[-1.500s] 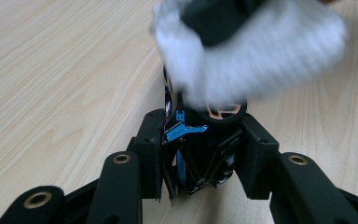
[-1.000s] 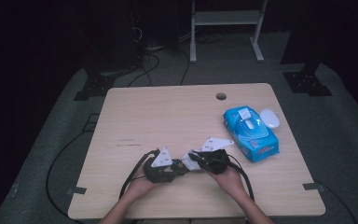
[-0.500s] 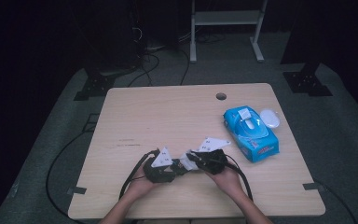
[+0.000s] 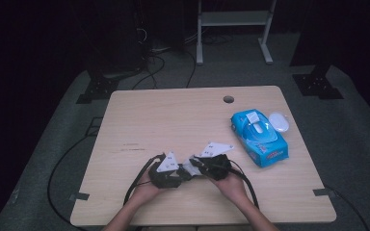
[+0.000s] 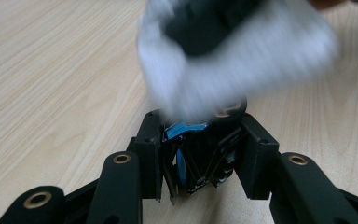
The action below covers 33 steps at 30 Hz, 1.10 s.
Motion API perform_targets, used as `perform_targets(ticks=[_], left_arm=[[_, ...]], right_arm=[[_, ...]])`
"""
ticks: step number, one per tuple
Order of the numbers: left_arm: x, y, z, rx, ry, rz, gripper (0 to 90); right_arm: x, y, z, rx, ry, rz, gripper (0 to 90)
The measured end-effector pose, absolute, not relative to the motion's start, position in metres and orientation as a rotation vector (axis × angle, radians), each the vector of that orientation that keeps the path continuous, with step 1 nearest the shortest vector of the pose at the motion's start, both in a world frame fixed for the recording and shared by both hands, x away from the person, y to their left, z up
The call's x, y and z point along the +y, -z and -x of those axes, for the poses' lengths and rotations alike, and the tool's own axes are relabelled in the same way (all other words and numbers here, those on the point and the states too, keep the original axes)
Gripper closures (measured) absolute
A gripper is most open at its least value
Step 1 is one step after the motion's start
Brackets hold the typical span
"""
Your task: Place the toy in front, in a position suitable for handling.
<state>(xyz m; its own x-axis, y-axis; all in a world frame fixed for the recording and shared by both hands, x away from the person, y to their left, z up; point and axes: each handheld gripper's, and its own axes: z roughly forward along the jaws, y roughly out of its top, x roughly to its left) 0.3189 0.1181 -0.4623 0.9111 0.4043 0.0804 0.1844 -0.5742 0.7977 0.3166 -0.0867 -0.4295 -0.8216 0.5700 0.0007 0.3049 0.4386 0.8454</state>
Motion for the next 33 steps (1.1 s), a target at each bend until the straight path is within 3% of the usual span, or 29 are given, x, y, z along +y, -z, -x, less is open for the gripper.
perform_targets(ticks=[5, 21, 33], left_arm=[[0.119, 0.461, -0.319, 0.414, -0.318, -2.202, 58.1], [0.122, 0.461, -0.318, 0.399, -0.322, -2.202, 58.2], [0.127, 0.461, -0.318, 0.402, -0.318, -2.207, 58.2]], right_arm=[[-0.074, 0.429, -0.312, 2.462, -1.353, -0.67, 85.0], [-0.135, 0.427, -0.328, 2.298, -1.215, -0.856, 85.1], [-0.128, 0.428, -0.324, 2.335, -1.268, -0.827, 85.0]])
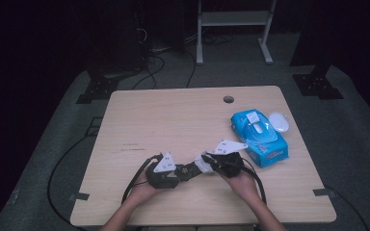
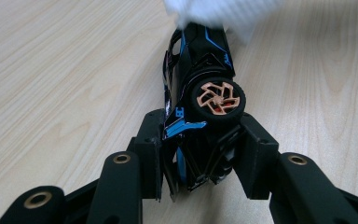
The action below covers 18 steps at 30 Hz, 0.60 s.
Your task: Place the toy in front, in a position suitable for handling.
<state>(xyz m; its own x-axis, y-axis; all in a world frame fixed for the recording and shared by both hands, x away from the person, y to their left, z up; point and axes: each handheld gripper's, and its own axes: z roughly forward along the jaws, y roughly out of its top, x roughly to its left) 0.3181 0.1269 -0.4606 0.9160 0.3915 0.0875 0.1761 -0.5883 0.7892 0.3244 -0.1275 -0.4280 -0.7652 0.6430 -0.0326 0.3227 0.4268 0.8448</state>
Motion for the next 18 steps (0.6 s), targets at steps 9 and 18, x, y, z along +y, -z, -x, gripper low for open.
perform_targets(ticks=[9, 18], left_arm=[[0.127, 0.461, -0.318, 0.403, -0.319, -2.208, 58.2], [0.129, 0.461, -0.318, 0.405, -0.317, -2.208, 58.2]], right_arm=[[-0.154, 0.432, -0.331, 2.282, -1.25, -0.942, 85.0], [-0.156, 0.434, -0.335, 2.283, -1.245, -0.961, 85.0]])
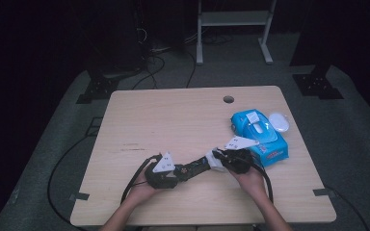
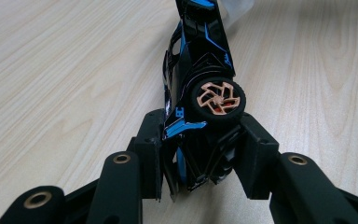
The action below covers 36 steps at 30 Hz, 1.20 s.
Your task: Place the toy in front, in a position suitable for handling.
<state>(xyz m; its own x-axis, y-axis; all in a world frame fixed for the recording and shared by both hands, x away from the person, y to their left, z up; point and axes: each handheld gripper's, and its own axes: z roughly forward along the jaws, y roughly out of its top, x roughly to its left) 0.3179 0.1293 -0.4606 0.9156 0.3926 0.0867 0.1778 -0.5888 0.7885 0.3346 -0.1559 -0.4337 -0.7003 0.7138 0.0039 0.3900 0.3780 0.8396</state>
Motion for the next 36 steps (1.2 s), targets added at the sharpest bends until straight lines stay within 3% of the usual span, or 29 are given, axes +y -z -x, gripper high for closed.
perform_targets(ticks=[9, 16, 28, 36], left_arm=[[0.131, 0.46, -0.318, 0.406, -0.327, -2.211, 58.1], [0.133, 0.46, -0.319, 0.407, -0.323, -2.214, 58.1], [0.134, 0.459, -0.317, 0.4, -0.323, -2.224, 58.1], [0.13, 0.459, -0.317, 0.394, -0.324, -2.225, 57.9]], right_arm=[[-0.145, 0.429, -0.328, 2.3, -1.277, -0.888, 84.9], [-0.164, 0.44, -0.338, 2.278, -1.265, -1.02, 84.9], [-0.151, 0.434, -0.333, 2.268, -1.291, -0.966, 84.9], [-0.12, 0.432, -0.325, 2.309, -1.307, -0.852, 84.9]])
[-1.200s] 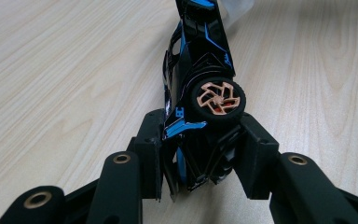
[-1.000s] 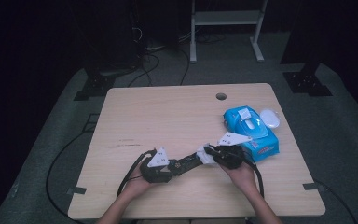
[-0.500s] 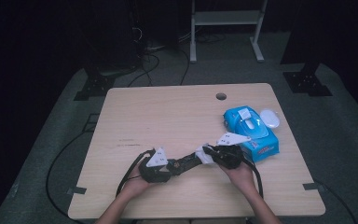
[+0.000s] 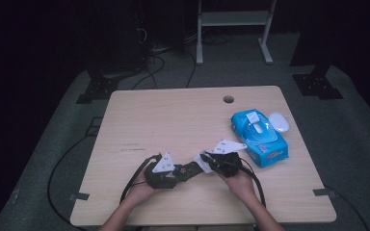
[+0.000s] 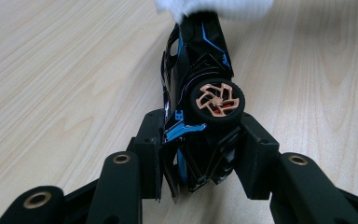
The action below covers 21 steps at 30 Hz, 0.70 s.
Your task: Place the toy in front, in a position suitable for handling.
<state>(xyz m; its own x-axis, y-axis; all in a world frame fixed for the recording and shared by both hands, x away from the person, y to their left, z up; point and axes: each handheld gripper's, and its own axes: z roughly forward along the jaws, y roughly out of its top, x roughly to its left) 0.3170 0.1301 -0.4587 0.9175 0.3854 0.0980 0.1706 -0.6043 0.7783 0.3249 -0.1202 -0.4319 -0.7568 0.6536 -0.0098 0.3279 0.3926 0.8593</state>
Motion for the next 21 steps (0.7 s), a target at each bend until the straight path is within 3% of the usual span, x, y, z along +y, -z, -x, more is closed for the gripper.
perform_targets(ticks=[11, 21], left_arm=[[0.126, 0.458, -0.315, 0.38, -0.317, -2.231, 57.9], [0.135, 0.457, -0.317, 0.386, -0.31, -2.244, 58.2]], right_arm=[[-0.068, 0.433, -0.303, 2.431, -1.402, -0.683, 85.0], [-0.117, 0.432, -0.321, 2.295, -1.281, -0.83, 85.1]])
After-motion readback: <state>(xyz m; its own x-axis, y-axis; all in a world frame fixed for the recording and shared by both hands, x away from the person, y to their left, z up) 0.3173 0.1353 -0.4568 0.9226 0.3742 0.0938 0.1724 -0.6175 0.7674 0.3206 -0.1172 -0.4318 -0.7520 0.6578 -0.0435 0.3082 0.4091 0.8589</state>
